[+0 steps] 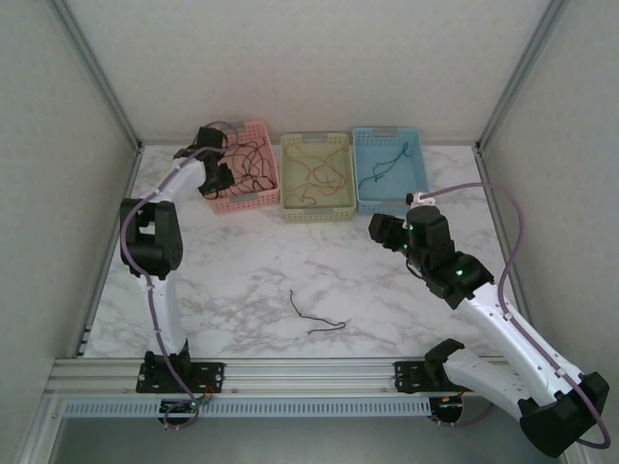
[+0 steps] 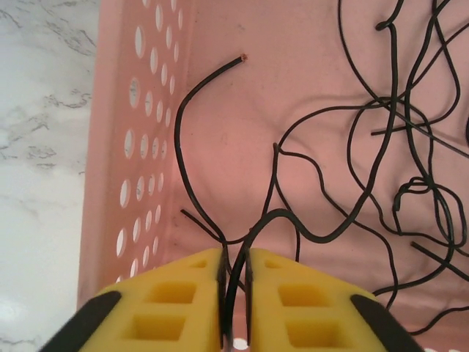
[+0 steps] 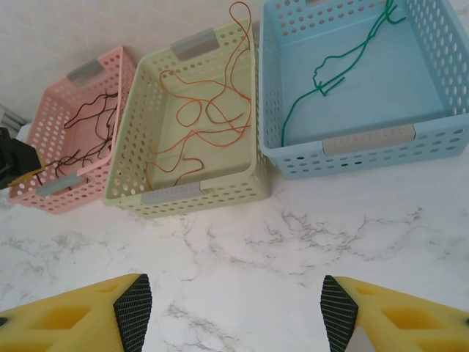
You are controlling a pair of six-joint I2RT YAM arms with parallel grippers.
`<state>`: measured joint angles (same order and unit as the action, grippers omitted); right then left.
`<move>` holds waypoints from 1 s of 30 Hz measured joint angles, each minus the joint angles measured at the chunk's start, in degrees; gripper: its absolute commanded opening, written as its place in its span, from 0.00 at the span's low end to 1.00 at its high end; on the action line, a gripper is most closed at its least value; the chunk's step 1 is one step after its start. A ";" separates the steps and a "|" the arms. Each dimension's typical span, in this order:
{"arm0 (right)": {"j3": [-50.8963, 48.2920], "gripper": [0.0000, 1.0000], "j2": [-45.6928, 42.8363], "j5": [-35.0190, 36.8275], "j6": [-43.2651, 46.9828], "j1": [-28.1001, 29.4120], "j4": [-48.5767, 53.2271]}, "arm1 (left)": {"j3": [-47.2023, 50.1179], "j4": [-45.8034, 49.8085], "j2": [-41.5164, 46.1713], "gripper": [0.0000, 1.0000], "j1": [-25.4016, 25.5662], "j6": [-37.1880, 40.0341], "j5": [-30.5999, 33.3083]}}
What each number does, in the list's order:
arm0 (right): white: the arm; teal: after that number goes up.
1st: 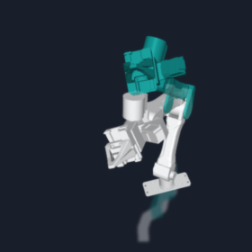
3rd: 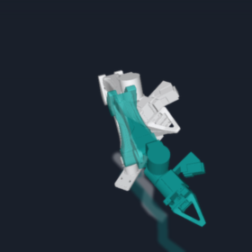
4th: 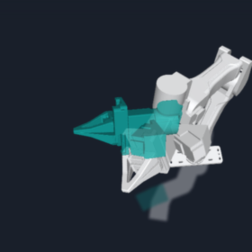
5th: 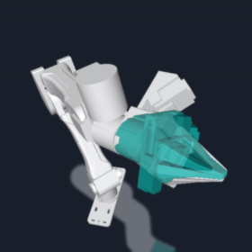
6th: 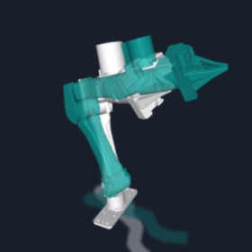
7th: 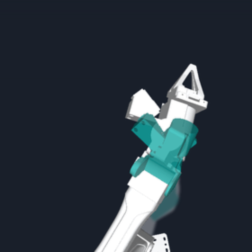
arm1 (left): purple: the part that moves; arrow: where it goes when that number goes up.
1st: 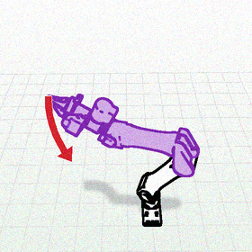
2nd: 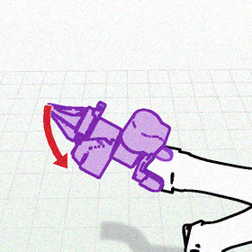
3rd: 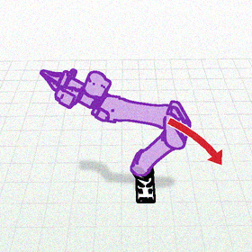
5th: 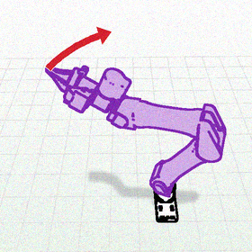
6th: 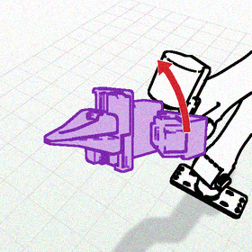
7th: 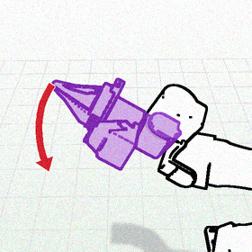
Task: Untangle the cables
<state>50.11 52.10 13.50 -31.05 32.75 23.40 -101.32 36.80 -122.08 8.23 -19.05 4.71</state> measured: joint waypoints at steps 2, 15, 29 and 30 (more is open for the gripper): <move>0.00 0.65 0.00 0.00 -0.02 0.00 0.00 | -1.11 1.40 0.00 0.45 0.00 0.35 0.17; -0.63 0.65 0.02 -0.24 -0.24 0.00 -0.02 | -1.51 7.91 6.86 0.62 0.00 0.61 0.55; -0.96 0.59 11.15 -15.13 1.07 0.55 0.72 | 21.35 3.72 48.30 0.67 1.95 -2.43 -11.04; -0.96 0.59 12.59 -16.33 1.60 1.18 1.07 | 23.61 3.93 51.25 0.67 2.25 -2.43 -12.48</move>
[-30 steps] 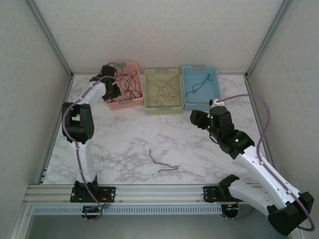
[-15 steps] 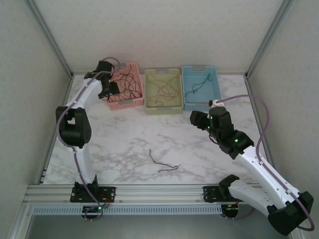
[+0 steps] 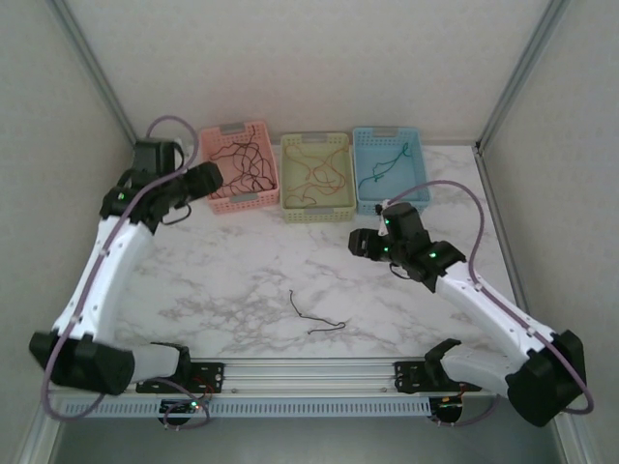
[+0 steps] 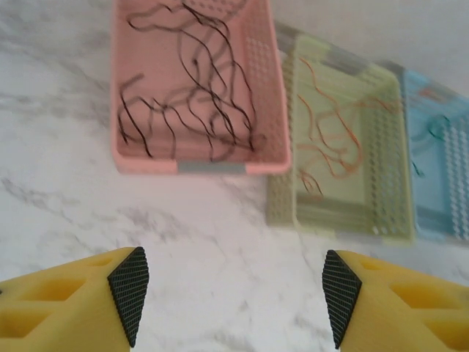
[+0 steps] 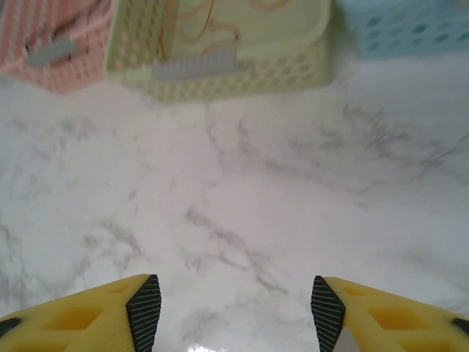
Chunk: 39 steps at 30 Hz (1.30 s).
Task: Untangle the cables
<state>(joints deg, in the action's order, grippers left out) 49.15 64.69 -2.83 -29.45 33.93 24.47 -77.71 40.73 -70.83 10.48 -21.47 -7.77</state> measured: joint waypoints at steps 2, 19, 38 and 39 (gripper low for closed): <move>0.00 0.59 2.82 -1.95 1.27 2.25 0.72 | 3.56 1.16 4.52 0.68 0.20 0.04 -2.32; 11.41 0.60 31.36 -5.99 8.07 27.96 4.31 | 21.09 10.36 26.60 0.70 0.20 0.09 -9.99; 22.16 0.04 43.06 -0.07 10.58 30.40 9.25 | 21.49 10.97 27.78 0.70 0.20 0.48 -9.94; 22.58 0.02 43.04 0.28 10.60 30.40 9.38 | 21.51 10.99 27.78 0.70 0.20 0.48 -9.94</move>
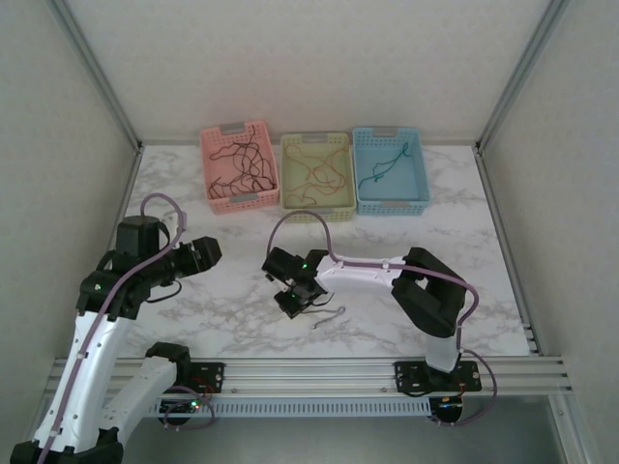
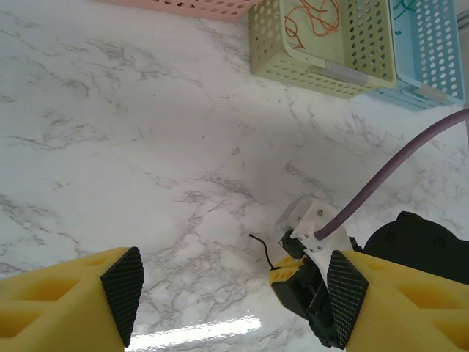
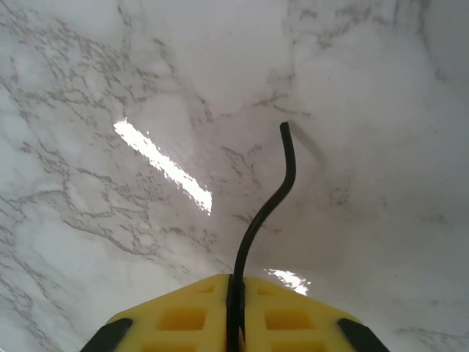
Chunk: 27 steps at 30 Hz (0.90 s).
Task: Untangle the cables
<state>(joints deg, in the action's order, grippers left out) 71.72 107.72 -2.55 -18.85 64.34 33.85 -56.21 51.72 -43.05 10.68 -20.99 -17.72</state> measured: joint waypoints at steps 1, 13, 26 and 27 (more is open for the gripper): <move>0.74 0.00 -0.07 0.50 0.09 0.00 0.17 | 0.07 -0.02 0.00 0.70 0.00 0.00 0.00; 7.39 0.00 -9.07 2.32 -3.69 -1.33 -0.13 | 0.09 -0.09 1.42 0.70 0.00 -0.07 -2.36; 12.39 0.00 -29.31 -3.41 -26.93 -11.96 -16.96 | -0.37 -11.54 3.61 0.80 0.85 -4.74 -22.01; 12.48 0.00 -28.96 -4.04 -28.92 -12.33 -18.45 | -0.83 -12.37 3.23 0.80 1.27 -4.79 -22.71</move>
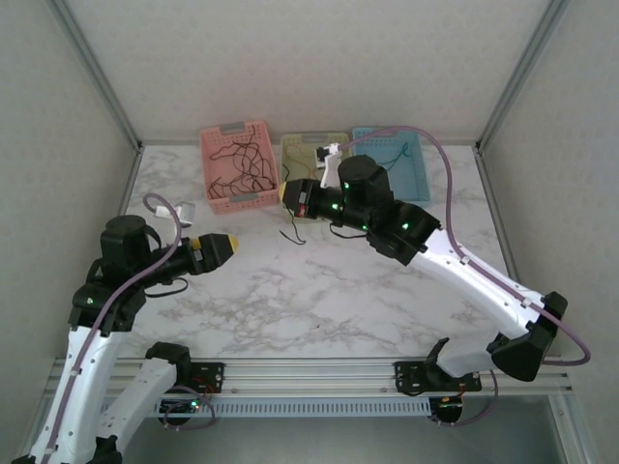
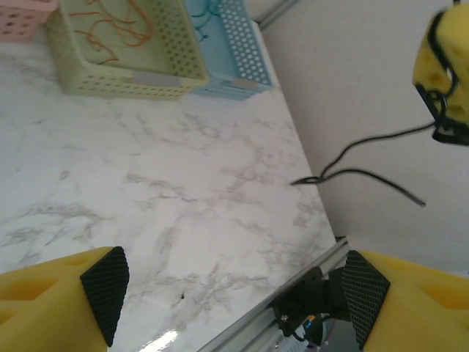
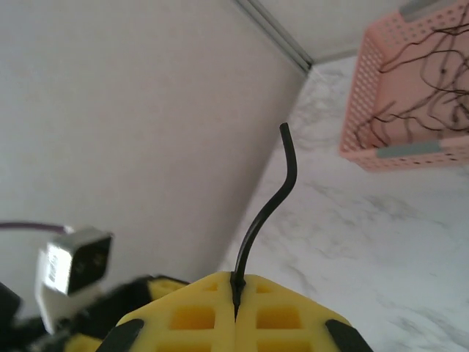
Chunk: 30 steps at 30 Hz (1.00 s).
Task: Untangle the cables
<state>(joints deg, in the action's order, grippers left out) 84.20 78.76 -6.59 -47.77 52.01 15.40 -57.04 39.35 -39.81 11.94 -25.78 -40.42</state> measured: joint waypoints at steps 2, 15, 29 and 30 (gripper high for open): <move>0.79 0.00 1.84 -1.20 -3.21 -0.55 -1.79 | -1.49 -0.98 -1.36 0.80 1.07 0.33 -0.46; 3.93 0.00 8.15 -5.92 -12.15 -0.81 -3.98 | -13.60 0.81 -15.28 0.77 14.91 22.29 6.82; 4.04 0.00 8.15 -7.19 -12.96 -1.42 -3.82 | -16.65 1.84 -21.94 0.14 22.95 36.15 19.71; 4.04 0.00 8.15 -7.19 -12.96 -1.55 -3.82 | -16.65 1.73 -21.79 0.06 22.95 35.95 20.37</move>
<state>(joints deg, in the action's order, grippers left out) 88.25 86.91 -13.78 -60.73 50.46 11.57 -73.69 41.08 -61.60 34.89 10.17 -20.05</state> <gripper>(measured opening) 0.055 0.278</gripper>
